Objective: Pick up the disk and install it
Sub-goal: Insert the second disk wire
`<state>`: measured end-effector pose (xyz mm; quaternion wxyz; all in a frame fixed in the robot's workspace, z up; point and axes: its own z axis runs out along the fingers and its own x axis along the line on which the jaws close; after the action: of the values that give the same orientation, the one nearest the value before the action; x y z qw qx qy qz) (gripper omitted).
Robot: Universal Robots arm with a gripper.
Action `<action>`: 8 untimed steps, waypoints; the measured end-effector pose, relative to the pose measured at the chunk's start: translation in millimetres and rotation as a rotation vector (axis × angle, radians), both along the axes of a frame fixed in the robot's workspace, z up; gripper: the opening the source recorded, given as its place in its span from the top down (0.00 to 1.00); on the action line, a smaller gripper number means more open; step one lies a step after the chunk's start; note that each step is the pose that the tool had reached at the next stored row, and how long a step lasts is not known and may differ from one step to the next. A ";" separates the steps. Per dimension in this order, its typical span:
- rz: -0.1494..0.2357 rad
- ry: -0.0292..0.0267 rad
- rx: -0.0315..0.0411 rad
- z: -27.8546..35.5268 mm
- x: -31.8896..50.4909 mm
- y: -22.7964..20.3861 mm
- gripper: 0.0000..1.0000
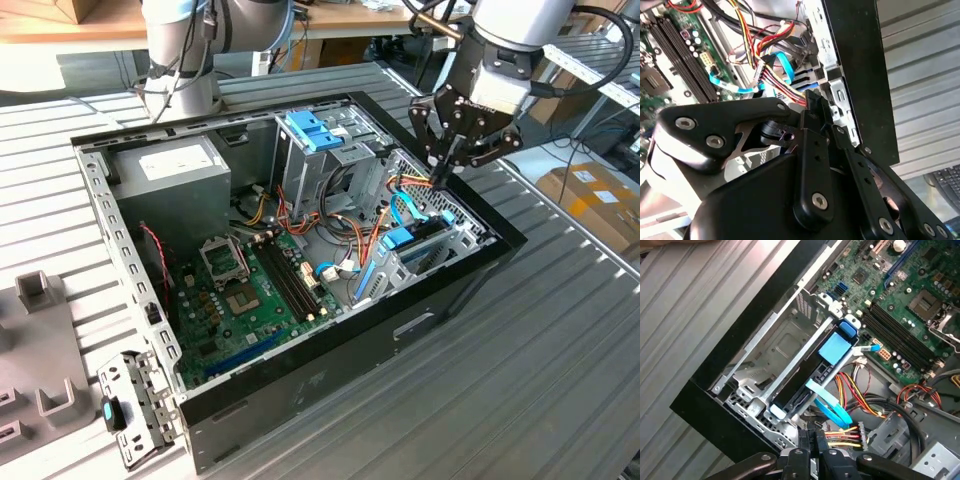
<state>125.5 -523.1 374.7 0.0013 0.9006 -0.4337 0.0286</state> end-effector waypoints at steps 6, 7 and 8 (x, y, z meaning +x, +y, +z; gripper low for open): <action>-0.200 0.0000 -0.0002 -3.6 -0.1 -0.1 0.84; -0.216 0.0001 -0.0002 -3.9 -0.1 -0.1 0.84; -0.234 0.0000 -0.0002 -4.2 -0.1 -0.1 0.84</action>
<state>125.5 -523.2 370.4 0.0048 0.8439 -0.5358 0.0283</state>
